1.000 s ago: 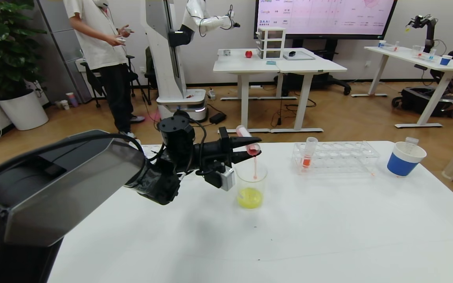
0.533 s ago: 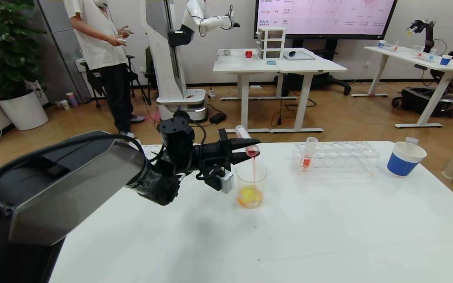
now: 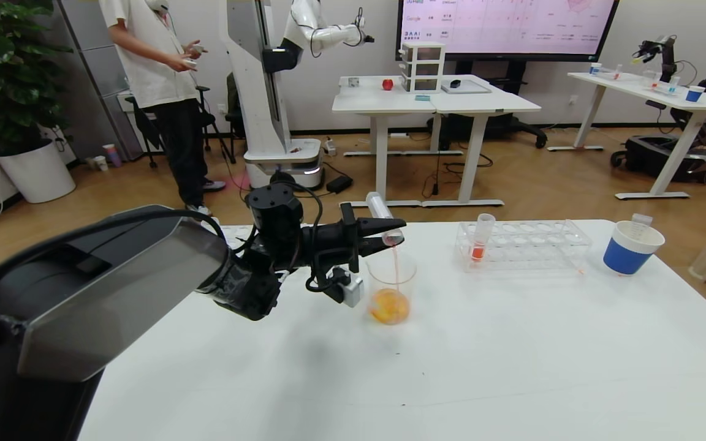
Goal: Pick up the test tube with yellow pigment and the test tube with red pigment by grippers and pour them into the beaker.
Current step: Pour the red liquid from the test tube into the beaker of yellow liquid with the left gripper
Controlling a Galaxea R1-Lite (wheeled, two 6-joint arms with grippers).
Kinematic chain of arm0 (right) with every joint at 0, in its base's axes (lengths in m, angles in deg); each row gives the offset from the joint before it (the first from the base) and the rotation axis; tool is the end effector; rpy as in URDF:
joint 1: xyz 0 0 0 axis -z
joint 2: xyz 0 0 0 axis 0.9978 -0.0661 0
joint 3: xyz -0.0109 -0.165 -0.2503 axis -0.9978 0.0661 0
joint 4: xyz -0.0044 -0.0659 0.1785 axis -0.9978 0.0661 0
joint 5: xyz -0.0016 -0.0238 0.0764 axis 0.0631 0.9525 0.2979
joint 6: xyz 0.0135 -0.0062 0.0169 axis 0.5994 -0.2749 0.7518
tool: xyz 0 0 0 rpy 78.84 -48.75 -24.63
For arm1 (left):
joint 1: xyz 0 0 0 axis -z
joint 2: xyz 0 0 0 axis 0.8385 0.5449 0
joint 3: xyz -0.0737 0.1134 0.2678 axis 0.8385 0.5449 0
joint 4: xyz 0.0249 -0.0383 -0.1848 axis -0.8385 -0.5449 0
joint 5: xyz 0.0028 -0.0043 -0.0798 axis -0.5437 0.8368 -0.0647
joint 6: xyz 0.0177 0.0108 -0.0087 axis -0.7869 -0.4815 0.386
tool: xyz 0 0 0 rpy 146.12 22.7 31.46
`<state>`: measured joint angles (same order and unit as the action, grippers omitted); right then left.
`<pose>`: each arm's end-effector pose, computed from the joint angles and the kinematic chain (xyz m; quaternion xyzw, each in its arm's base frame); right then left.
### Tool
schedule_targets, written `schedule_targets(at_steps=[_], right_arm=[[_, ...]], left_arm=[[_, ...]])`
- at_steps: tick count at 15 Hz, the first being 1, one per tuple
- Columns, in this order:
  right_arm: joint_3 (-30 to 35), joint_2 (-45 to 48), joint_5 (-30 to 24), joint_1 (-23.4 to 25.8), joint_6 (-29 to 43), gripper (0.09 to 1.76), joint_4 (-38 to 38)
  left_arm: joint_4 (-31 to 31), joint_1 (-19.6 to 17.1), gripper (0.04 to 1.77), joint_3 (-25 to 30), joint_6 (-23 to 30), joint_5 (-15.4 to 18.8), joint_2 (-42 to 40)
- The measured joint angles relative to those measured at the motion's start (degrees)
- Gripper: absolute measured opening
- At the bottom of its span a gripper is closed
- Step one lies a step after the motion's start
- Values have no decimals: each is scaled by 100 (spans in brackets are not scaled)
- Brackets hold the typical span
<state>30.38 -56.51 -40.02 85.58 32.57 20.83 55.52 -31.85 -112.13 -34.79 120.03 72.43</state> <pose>-0.0228 0.0005 0.0748 -0.0475 0.0023 0.0229 0.9986 0.4089 -0.2116 0.1113 0.5839 -0.5130 -0.3681 0.5104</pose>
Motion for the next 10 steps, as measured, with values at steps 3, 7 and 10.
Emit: schedule_targets(at_steps=[3, 7, 10], right_arm=[[0, 0, 0, 0, 2, 174, 0], [0, 0, 0, 1, 2, 174, 0], [0, 0, -2, 1, 0, 174, 0]], left_arm=[[0, -12, 53, -4, -176, 96, 20], [5, -20, 53, 5, -166, 126, 33], [29, -33, 53, 5, -96, 134, 38]])
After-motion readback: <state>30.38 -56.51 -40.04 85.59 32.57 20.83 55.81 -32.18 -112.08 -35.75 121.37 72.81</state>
